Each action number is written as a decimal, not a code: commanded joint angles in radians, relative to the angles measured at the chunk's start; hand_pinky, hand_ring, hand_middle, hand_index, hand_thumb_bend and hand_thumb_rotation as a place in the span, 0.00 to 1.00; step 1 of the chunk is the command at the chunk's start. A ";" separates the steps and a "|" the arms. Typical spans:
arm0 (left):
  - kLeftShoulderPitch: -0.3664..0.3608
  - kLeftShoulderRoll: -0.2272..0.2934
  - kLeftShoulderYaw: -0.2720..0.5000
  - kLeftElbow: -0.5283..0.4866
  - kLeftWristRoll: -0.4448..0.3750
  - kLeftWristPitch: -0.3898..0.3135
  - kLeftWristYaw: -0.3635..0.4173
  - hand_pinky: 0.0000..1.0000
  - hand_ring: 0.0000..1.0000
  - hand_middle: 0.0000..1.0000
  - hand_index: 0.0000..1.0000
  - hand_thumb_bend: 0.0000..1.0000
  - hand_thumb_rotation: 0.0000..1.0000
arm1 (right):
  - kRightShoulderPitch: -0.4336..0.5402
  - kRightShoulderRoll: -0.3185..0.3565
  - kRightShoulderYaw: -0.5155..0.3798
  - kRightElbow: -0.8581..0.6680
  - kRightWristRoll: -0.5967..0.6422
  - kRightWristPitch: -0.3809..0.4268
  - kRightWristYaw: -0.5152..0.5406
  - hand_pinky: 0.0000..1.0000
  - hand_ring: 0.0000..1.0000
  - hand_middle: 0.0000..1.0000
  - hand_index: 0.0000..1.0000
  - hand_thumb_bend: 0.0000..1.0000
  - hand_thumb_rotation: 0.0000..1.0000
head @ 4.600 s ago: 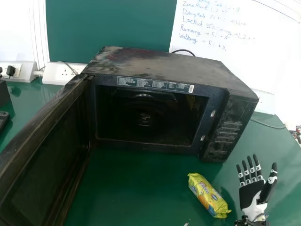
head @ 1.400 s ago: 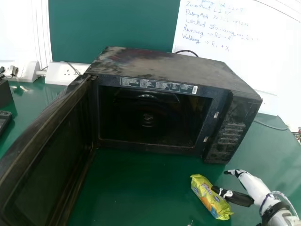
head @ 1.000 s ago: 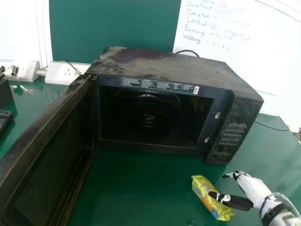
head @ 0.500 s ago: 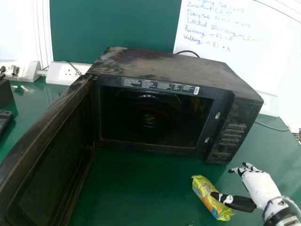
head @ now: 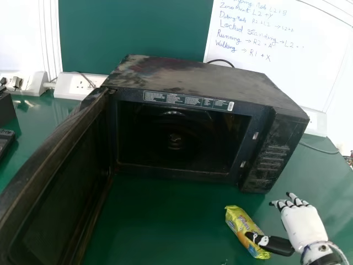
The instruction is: Put biscuit inside oven
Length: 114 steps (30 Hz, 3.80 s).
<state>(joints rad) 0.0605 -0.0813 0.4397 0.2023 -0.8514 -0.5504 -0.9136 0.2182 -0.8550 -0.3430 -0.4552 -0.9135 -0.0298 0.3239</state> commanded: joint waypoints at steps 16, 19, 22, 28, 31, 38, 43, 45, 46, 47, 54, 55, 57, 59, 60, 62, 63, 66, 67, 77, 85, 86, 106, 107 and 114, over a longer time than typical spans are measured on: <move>0.035 -0.077 -0.045 0.002 -0.014 -0.003 -0.009 0.91 0.95 0.97 0.91 0.94 0.65 | 0.044 0.122 0.113 0.042 -0.151 -0.032 -0.238 0.87 0.84 0.87 0.86 1.00 0.55; 0.037 -0.076 -0.050 0.002 -0.013 -0.013 -0.011 0.92 0.96 0.97 0.92 0.94 0.66 | 0.036 0.128 0.139 0.068 -0.168 -0.031 -0.265 0.89 0.84 0.86 0.86 1.00 0.55; 0.040 -0.073 -0.052 0.004 -0.018 -0.015 -0.020 0.93 0.96 0.98 0.92 0.93 0.66 | 0.023 0.120 0.165 0.101 -0.188 -0.032 -0.288 0.92 0.85 0.86 0.86 1.00 0.56; 0.049 -0.075 -0.057 -0.005 -0.017 -0.014 -0.010 0.92 0.95 0.97 0.92 0.93 0.65 | -0.002 0.107 0.198 0.146 -0.223 -0.021 -0.303 0.93 0.85 0.87 0.87 0.98 0.60; 0.049 -0.074 -0.058 -0.004 -0.025 -0.011 -0.019 0.92 0.95 0.98 0.92 0.93 0.65 | -0.013 0.101 0.201 0.180 -0.217 -0.029 -0.333 0.92 0.85 0.87 0.87 0.99 0.58; 0.058 -0.074 -0.058 -0.008 -0.025 -0.011 -0.015 0.91 0.95 0.97 0.91 0.92 0.66 | -0.034 0.071 0.203 0.275 -0.182 -0.053 -0.400 0.95 0.86 0.88 0.87 0.99 0.56; 0.061 -0.068 -0.057 -0.007 -0.033 -0.007 -0.029 0.92 0.95 0.98 0.92 0.92 0.65 | -0.049 0.054 0.204 0.320 -0.142 -0.066 -0.413 0.94 0.86 0.88 0.87 1.00 0.52; 0.063 -0.068 -0.057 -0.007 -0.031 -0.010 -0.032 0.93 0.96 0.98 0.92 0.92 0.65 | -0.053 0.043 0.205 0.331 -0.133 -0.069 -0.414 0.95 0.86 0.88 0.87 1.00 0.51; 0.064 -0.068 -0.058 -0.009 -0.031 -0.008 -0.030 0.92 0.96 0.98 0.92 0.92 0.65 | -0.055 0.038 0.205 0.337 -0.131 -0.070 -0.416 0.95 0.86 0.88 0.87 1.00 0.50; 0.067 -0.071 -0.060 -0.014 -0.028 -0.009 -0.023 0.92 0.95 0.98 0.92 0.93 0.65 | -0.056 0.033 0.205 0.342 -0.129 -0.071 -0.418 0.95 0.86 0.88 0.87 1.00 0.50; 0.077 -0.078 -0.070 -0.028 -0.040 0.004 -0.020 0.92 0.95 0.97 0.91 0.93 0.63 | -0.076 0.017 0.221 0.371 -0.123 -0.070 -0.428 0.93 0.85 0.87 0.86 1.00 0.51; 0.077 -0.077 -0.070 -0.026 -0.038 -0.001 -0.024 0.92 0.95 0.98 0.91 0.93 0.63 | -0.081 0.017 0.225 0.377 -0.121 -0.071 -0.431 0.92 0.85 0.87 0.86 1.00 0.51; 0.077 -0.077 -0.069 -0.024 -0.037 -0.006 -0.029 0.92 0.95 0.98 0.92 0.92 0.65 | -0.090 0.016 0.235 0.393 -0.114 -0.079 -0.440 0.91 0.84 0.86 0.85 1.00 0.51; 0.079 -0.077 -0.070 -0.025 -0.038 -0.007 -0.030 0.92 0.95 0.98 0.91 0.92 0.65 | -0.096 0.012 0.245 0.403 -0.111 -0.085 -0.448 0.91 0.84 0.87 0.86 1.00 0.51; 0.080 -0.077 -0.071 -0.025 -0.037 -0.008 -0.028 0.91 0.94 0.98 0.91 0.92 0.64 | -0.100 0.011 0.251 0.408 -0.113 -0.089 -0.455 0.90 0.84 0.86 0.85 1.00 0.52; 0.079 -0.076 -0.072 -0.023 -0.037 -0.009 -0.027 0.91 0.94 0.97 0.91 0.93 0.64 | -0.110 0.010 0.264 0.412 -0.119 -0.088 -0.459 0.89 0.83 0.86 0.85 0.99 0.54; 0.079 -0.076 -0.073 -0.024 -0.038 -0.009 -0.029 0.91 0.94 0.97 0.91 0.93 0.64 | -0.113 0.010 0.269 0.410 -0.122 -0.084 -0.456 0.89 0.83 0.86 0.85 0.99 0.55; 0.083 -0.079 -0.078 -0.030 -0.037 -0.008 -0.026 0.91 0.94 0.97 0.91 0.93 0.64 | -0.121 0.009 0.284 0.402 -0.131 -0.067 -0.434 0.92 0.84 0.87 0.86 0.97 0.57; 0.084 -0.080 -0.080 -0.031 -0.036 -0.009 -0.024 0.91 0.94 0.97 0.90 0.93 0.64 | -0.123 0.009 0.289 0.400 -0.135 -0.061 -0.429 0.92 0.85 0.87 0.86 0.96 0.58; 0.093 -0.093 -0.105 -0.049 -0.024 -0.019 0.001 0.90 0.93 0.96 0.91 0.94 0.64 | -0.157 0.012 0.330 0.361 -0.141 -0.056 -0.370 0.91 0.84 0.87 0.86 0.92 0.58; 0.103 -0.093 -0.119 -0.059 -0.025 -0.023 0.006 0.90 0.93 0.96 0.90 0.94 0.62 | -0.165 0.003 0.339 0.355 -0.143 -0.068 -0.368 0.88 0.83 0.86 0.86 0.91 0.55; 0.105 -0.093 -0.122 -0.061 -0.024 -0.025 0.008 0.90 0.93 0.96 0.90 0.94 0.62 | -0.166 0.003 0.341 0.353 -0.144 -0.066 -0.362 0.88 0.83 0.86 0.85 0.91 0.55; 0.127 -0.083 -0.143 -0.085 -0.032 -0.030 0.024 0.90 0.93 0.96 0.90 0.94 0.62 | -0.137 -0.007 0.325 0.369 -0.089 -0.130 -0.445 0.64 0.77 0.81 0.80 0.98 0.38; 0.128 -0.083 -0.142 -0.084 -0.029 -0.035 0.027 0.89 0.93 0.96 0.90 0.94 0.63 | -0.134 -0.010 0.326 0.368 -0.098 -0.125 -0.443 0.66 0.77 0.82 0.81 0.98 0.39; 0.138 -0.082 -0.149 -0.085 -0.038 -0.038 0.028 0.90 0.93 0.95 0.90 0.95 0.62 | -0.100 -0.035 0.326 0.382 -0.146 -0.128 -0.500 0.69 0.77 0.82 0.81 0.97 0.38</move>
<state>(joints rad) 0.1624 -0.0723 0.3033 0.1219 -0.8796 -0.5906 -0.8867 0.0993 -0.8726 -0.0116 -0.0821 -1.0492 -0.1538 -0.1521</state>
